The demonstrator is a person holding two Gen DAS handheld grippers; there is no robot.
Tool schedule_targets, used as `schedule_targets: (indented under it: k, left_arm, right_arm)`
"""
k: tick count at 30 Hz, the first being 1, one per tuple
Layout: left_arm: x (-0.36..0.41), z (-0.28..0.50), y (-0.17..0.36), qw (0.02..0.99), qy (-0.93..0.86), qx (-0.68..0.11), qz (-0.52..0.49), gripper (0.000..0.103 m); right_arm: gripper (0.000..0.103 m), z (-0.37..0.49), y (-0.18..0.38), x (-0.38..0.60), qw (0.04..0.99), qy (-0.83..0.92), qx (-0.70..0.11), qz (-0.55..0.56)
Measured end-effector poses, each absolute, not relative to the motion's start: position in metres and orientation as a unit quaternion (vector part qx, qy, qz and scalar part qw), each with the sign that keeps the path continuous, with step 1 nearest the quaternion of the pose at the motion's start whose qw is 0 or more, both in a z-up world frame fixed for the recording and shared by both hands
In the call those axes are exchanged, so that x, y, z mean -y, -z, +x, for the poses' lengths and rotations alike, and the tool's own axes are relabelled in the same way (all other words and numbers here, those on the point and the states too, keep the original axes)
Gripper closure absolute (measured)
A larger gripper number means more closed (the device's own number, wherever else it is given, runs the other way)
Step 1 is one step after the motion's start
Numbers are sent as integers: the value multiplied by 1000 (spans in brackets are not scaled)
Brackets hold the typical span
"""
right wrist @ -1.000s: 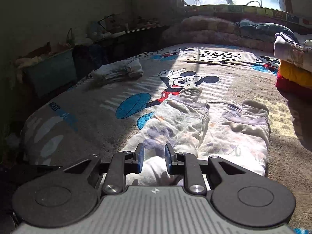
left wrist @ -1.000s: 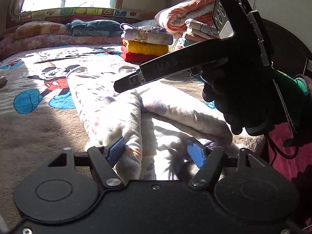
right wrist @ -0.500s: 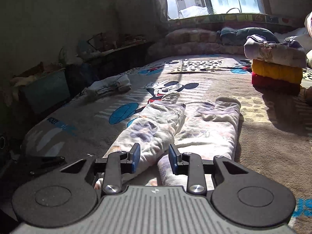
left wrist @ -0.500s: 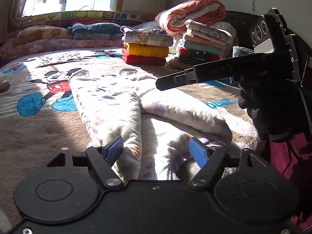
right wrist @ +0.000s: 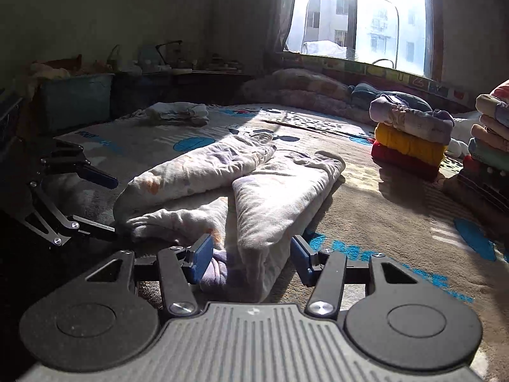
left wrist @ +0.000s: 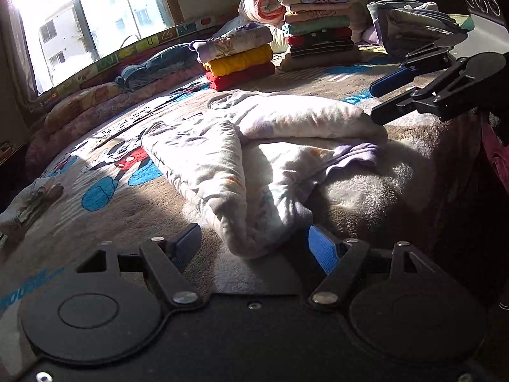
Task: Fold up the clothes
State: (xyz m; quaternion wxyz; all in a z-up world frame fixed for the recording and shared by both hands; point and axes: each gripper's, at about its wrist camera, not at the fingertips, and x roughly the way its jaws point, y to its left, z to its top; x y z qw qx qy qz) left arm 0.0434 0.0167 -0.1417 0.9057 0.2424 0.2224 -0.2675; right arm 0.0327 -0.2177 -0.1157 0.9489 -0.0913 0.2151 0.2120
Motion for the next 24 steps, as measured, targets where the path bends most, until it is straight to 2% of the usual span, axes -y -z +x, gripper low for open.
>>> schedule_targets:
  k: [7,15,18,20,24]
  left_arm:
    - [9,39,163,883,237,-208,348,29]
    - [20,46,171,888,202,-166,378,27]
    - [20,53,171,899,196,-180,348,29]
    - [14,61,167,909,201,-207,300,36]
    - [15,64,163,911,216,-224,270,63]
  right_arm:
    - [49,25,145,202,925,-185,-253,-214]
    - [50,29,159,190,921,-189,-211,-267]
    - [64,42,161,190,924,-206,-215,-238]
    - [71,46,164,187,925,-212,-211,-232]
    - [81,44,161,185,927,-216,-210,-223]
